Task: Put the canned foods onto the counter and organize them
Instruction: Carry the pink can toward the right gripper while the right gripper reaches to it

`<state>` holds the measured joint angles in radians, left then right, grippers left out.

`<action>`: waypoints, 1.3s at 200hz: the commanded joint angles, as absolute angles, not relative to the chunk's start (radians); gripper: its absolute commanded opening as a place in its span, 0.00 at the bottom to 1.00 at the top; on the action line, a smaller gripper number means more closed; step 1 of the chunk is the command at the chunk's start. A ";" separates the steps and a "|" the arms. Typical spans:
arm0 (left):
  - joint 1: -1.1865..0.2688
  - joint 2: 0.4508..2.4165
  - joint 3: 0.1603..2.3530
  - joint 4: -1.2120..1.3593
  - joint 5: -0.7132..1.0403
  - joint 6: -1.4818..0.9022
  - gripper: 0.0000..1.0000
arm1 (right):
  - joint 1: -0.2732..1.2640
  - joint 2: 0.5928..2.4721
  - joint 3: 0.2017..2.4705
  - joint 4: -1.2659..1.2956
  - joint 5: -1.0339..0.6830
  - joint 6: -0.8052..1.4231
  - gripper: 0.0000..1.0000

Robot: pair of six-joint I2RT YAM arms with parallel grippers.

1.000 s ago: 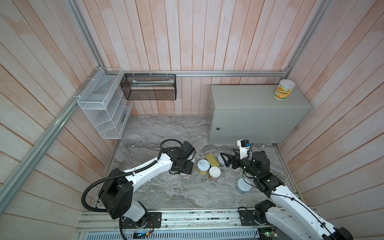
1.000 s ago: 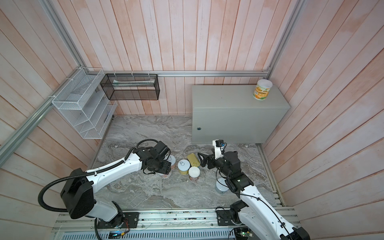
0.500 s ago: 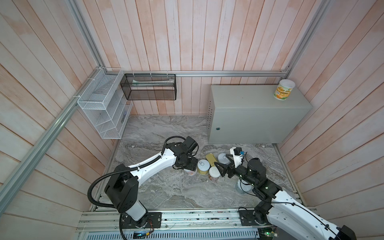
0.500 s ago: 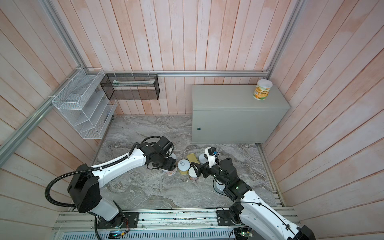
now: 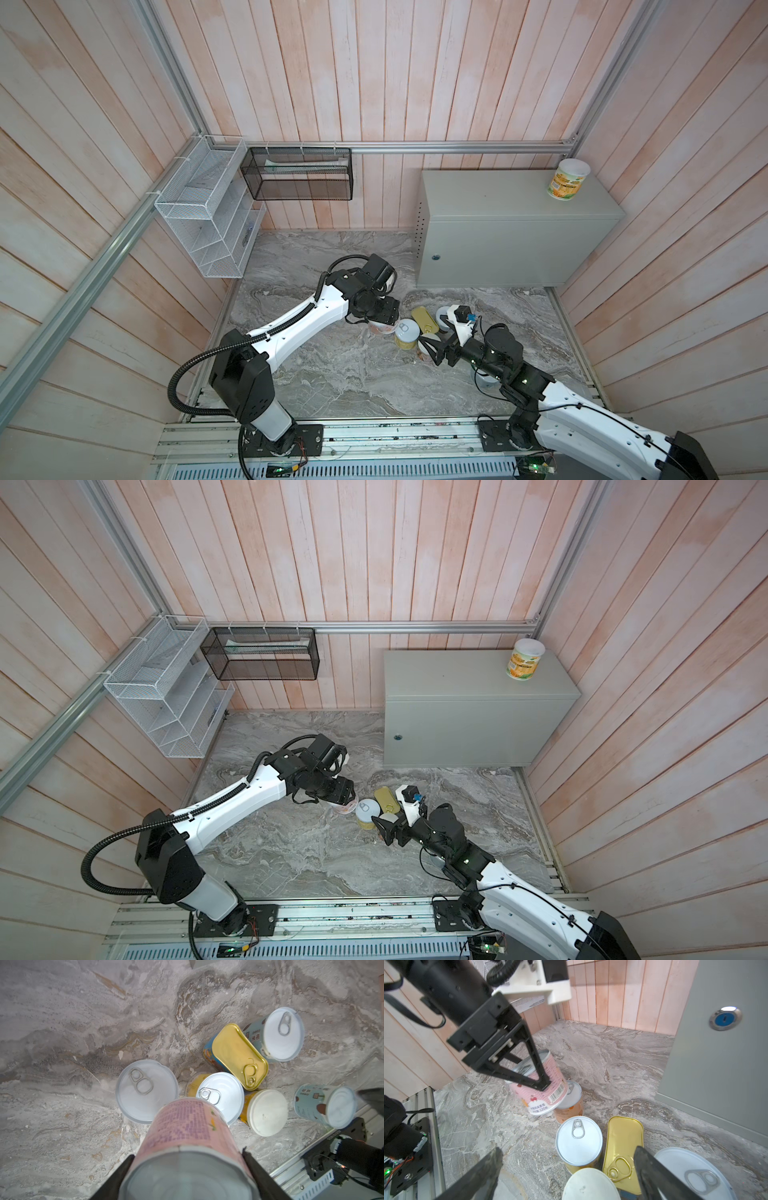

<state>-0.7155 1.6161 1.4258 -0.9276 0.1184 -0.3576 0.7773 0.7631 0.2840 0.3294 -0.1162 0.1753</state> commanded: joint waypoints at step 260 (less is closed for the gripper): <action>-0.834 1.650 1.559 -0.866 0.385 -0.288 0.48 | 0.825 0.974 0.315 0.657 -0.075 -0.068 0.96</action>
